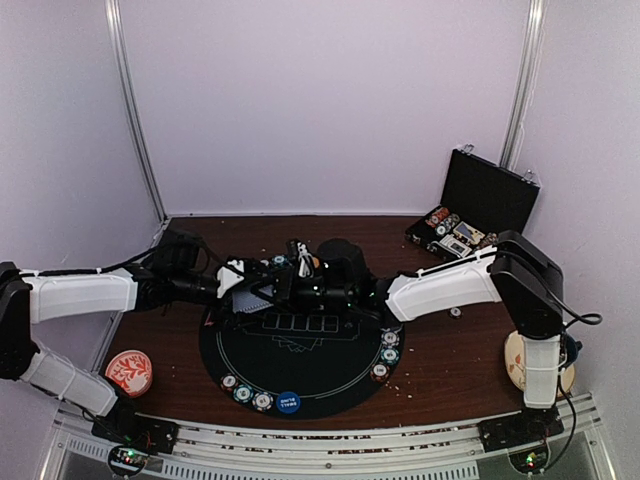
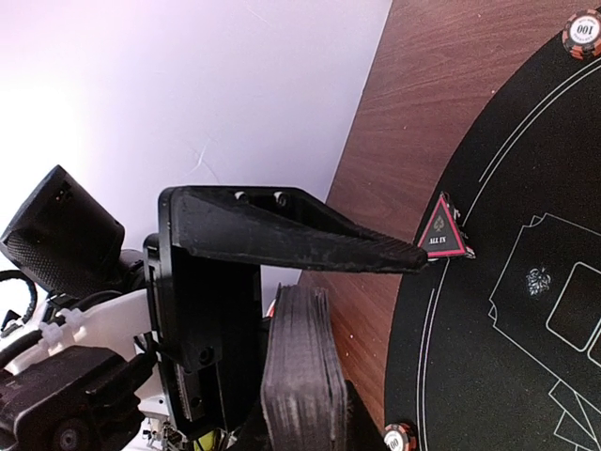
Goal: Distribute texas hold em gaming equipment
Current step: Pass from the right arm to the left
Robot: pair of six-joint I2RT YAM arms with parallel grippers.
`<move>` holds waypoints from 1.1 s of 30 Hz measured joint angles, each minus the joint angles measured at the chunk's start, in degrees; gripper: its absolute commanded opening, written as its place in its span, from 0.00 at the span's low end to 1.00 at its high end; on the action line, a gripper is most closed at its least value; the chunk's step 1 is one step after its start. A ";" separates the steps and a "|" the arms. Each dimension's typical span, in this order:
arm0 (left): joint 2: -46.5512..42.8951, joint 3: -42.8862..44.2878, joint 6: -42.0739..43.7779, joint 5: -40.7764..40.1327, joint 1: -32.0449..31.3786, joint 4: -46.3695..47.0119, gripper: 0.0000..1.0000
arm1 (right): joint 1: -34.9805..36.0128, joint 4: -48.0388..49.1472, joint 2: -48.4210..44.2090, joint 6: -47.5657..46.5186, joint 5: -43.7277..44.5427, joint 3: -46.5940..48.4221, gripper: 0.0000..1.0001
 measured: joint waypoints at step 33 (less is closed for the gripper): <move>2.21 1.42 0.63 -2.32 -0.59 -4.72 0.27 | -0.02 -0.90 2.49 -1.22 0.24 1.09 0.33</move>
